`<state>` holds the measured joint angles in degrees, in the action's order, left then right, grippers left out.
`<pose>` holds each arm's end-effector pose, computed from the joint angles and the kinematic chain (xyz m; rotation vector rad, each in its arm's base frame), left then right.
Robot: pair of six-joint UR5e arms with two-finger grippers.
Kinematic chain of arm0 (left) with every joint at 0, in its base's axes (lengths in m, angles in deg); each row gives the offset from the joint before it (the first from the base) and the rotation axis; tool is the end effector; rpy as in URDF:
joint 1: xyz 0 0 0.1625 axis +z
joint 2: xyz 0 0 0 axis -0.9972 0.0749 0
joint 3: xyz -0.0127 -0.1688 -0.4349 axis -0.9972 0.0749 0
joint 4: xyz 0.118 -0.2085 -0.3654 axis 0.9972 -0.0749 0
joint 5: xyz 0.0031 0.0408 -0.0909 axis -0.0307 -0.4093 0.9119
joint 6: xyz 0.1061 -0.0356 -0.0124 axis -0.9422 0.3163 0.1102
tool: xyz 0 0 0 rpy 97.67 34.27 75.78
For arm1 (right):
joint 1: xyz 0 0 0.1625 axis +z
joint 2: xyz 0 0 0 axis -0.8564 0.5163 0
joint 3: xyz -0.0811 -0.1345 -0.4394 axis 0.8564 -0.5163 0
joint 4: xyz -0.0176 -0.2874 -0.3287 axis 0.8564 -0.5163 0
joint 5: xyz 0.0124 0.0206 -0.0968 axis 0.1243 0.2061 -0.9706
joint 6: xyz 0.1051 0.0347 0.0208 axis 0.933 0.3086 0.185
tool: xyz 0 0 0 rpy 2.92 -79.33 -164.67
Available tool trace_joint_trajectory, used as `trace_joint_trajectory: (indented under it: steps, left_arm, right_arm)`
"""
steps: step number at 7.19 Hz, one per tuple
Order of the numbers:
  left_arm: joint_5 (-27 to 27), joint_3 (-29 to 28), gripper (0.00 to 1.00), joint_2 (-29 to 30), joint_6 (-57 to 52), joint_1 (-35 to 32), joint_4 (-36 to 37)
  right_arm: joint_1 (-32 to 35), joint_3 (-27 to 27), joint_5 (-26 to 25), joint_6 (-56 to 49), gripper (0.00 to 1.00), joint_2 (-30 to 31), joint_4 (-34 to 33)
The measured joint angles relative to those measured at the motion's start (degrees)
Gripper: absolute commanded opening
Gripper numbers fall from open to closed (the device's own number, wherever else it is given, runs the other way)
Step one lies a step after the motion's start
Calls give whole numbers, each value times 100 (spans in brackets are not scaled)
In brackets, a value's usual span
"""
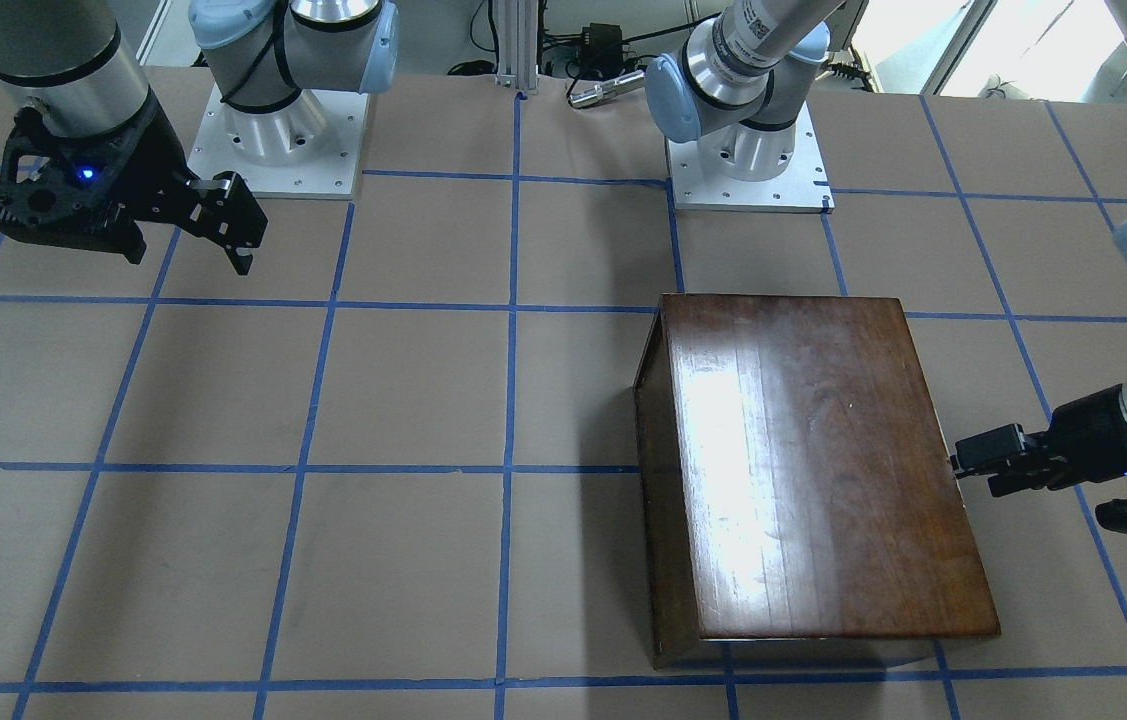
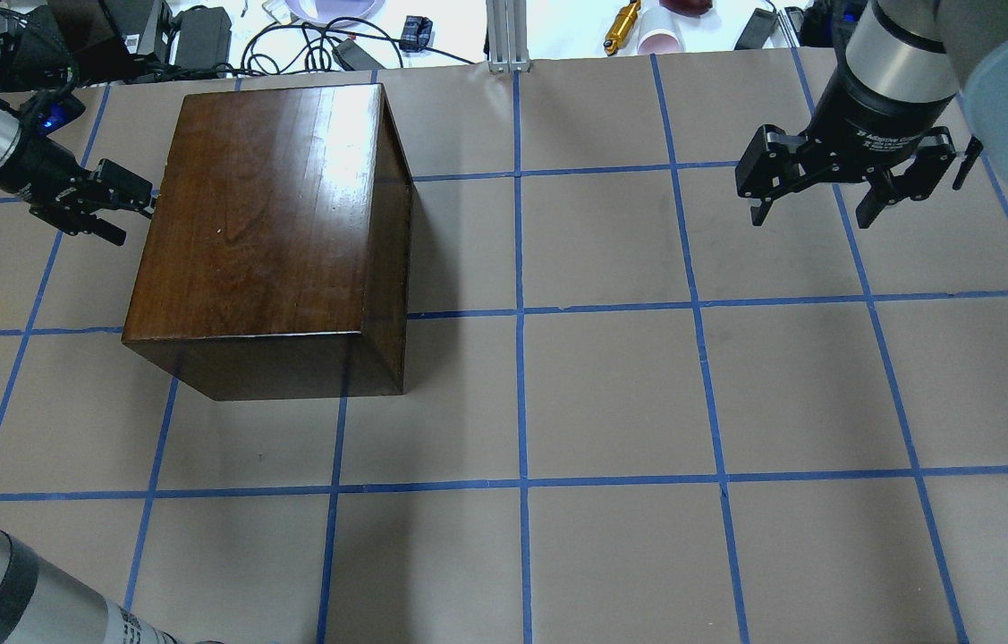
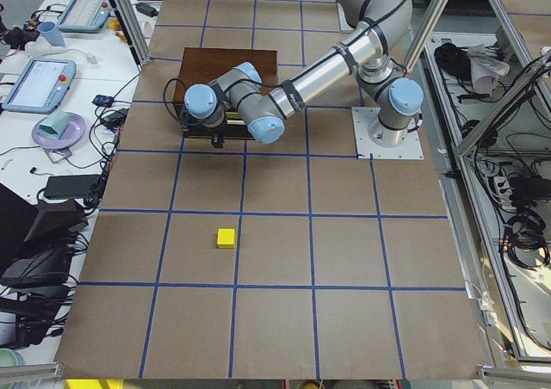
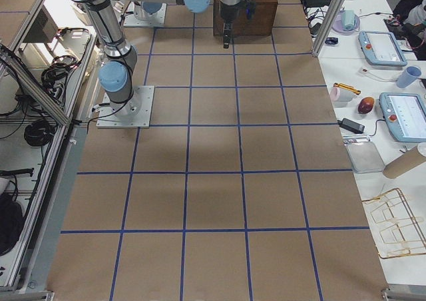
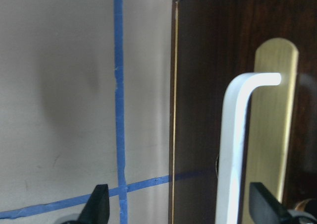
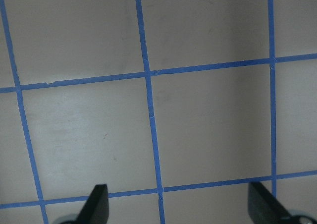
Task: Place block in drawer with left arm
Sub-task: 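Lower the left gripper and close it on the white drawer handle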
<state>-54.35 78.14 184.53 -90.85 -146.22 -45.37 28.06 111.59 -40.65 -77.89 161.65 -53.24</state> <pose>0.1764 -0.6613 0.3054 -0.0227 -2.7195 -0.0323 0.1049 -0.5099 0.4999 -0.1518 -3.1226 -0.0172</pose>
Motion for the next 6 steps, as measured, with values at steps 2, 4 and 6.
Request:
trace_joint_trajectory:
  steps: [2, 4, 6]
  left_arm:
    - [-24, 5, 100, 4, -50, -35, 2]
    - [-48, 6, 100, 19, -95, -39, 41]
    - [-61, 10, 100, 37, -185, -39, 97]
  right_arm:
    - [0, 0, 0, 0, 100, 0, 0]
    - [3, 3, 0, 0, 100, 0, 0]
    - [3, 2, 0, 0, 100, 0, 0]
